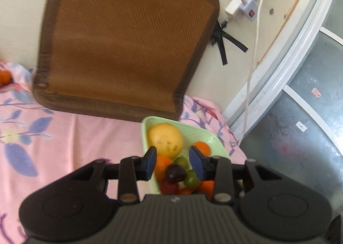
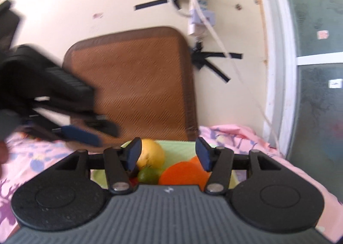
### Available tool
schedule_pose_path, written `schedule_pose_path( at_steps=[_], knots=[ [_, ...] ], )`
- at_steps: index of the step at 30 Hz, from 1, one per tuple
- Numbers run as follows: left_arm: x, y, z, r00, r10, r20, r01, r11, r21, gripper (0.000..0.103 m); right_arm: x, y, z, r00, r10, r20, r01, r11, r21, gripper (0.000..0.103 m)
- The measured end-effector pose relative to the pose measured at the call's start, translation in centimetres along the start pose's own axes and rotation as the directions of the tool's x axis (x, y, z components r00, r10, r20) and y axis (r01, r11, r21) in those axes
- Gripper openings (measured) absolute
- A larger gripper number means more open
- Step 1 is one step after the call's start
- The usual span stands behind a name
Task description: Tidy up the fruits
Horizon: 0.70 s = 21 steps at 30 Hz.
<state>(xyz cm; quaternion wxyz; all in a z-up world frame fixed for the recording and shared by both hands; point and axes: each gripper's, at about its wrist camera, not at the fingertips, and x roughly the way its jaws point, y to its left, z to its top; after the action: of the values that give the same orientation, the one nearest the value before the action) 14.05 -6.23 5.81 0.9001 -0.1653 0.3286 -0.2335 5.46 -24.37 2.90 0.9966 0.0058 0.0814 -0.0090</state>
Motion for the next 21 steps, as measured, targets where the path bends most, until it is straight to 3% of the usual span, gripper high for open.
schedule_pose_path(
  at_steps=[3, 9, 16, 21],
  knots=[
    [-2.5, 0.5, -1.4, 0.996, 0.081, 0.035, -0.081, 0.996, 0.027, 0.035, 0.1, -0.8, 0.2, 0.999, -0.048, 0.020, 0.047, 0.998, 0.040, 0.057],
    [-6.2, 1.4, -5.5, 0.966, 0.255, 0.037, -0.258, 0.963, 0.076, 0.035, -0.3, -1.9, 0.1, 0.994, -0.110, 0.021, 0.107, 0.989, 0.105, 0.056],
    [-8.1, 1.3, -8.5, 0.934, 0.353, 0.064, -0.358, 0.922, 0.147, 0.039, -3.4, -2.5, -0.3, 0.997, -0.019, -0.075, 0.038, 0.965, 0.258, 0.057],
    [-7.8, 1.4, -9.5, 0.928, 0.369, 0.053, -0.373, 0.915, 0.156, 0.039, -6.2, -1.7, -1.6, 0.991, 0.038, -0.125, 0.003, 0.950, 0.311, 0.058]
  ],
)
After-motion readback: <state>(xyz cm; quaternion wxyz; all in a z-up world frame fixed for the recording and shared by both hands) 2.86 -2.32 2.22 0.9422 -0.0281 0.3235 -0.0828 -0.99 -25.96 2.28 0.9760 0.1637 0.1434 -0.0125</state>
